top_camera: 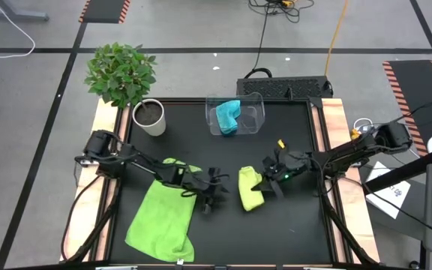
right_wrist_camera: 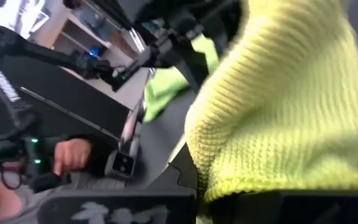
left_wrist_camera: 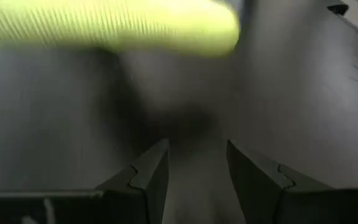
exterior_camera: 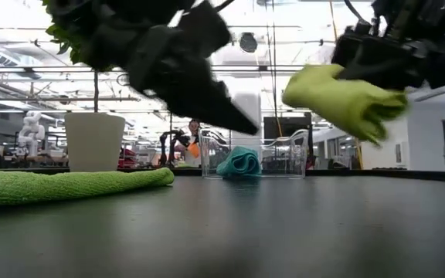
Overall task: Fold microfiber towels
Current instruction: Put the folded light green microfiber cloth into the transparent bin
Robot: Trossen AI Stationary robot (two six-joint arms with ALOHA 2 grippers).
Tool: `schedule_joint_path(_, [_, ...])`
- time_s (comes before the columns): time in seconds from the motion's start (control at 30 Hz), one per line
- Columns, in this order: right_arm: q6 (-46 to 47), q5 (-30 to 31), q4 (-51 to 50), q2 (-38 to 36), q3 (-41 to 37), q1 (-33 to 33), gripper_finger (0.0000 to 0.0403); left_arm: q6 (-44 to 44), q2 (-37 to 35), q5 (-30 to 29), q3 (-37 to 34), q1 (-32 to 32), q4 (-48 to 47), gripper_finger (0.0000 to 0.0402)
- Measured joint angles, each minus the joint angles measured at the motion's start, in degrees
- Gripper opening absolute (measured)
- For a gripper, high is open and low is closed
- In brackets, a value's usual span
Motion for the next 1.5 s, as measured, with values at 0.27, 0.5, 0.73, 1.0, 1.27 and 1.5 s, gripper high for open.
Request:
schedule_joint_path(0.27, [-4.71,-11.07,-3.36,-1.22,5.10,-10.96,0.0000,-4.63,-3.07,-1.97,-11.24,-0.40,8.12,0.0163])
schedule_joint_path(0.5, [-9.87,-22.12,-15.56,-0.78,17.53,-23.26,0.0000,-3.11,-3.11,-2.46,-13.74,-0.95,9.90,0.0163])
schedule_joint_path(0.73, [-14.00,-32.39,-31.35,5.20,35.68,-38.75,0.0000,4.00,-3.20,-2.86,-14.01,-0.96,8.98,0.0163])
schedule_joint_path(1.0, [-12.08,-42.75,-32.93,21.15,53.65,-51.92,0.0000,11.74,-3.20,-4.37,-13.97,0.68,9.40,0.0163])
schedule_joint_path(1.27, [-10.63,-48.87,-32.69,36.60,67.13,-58.28,0.0001,14.81,-3.20,-4.39,-13.90,3.99,10.57,0.0163])
schedule_joint_path(1.5, [-10.55,-50.55,-32.69,42.28,70.35,-61.73,0.0002,16.37,-3.20,-3.90,-13.90,6.03,12.19,0.0163])
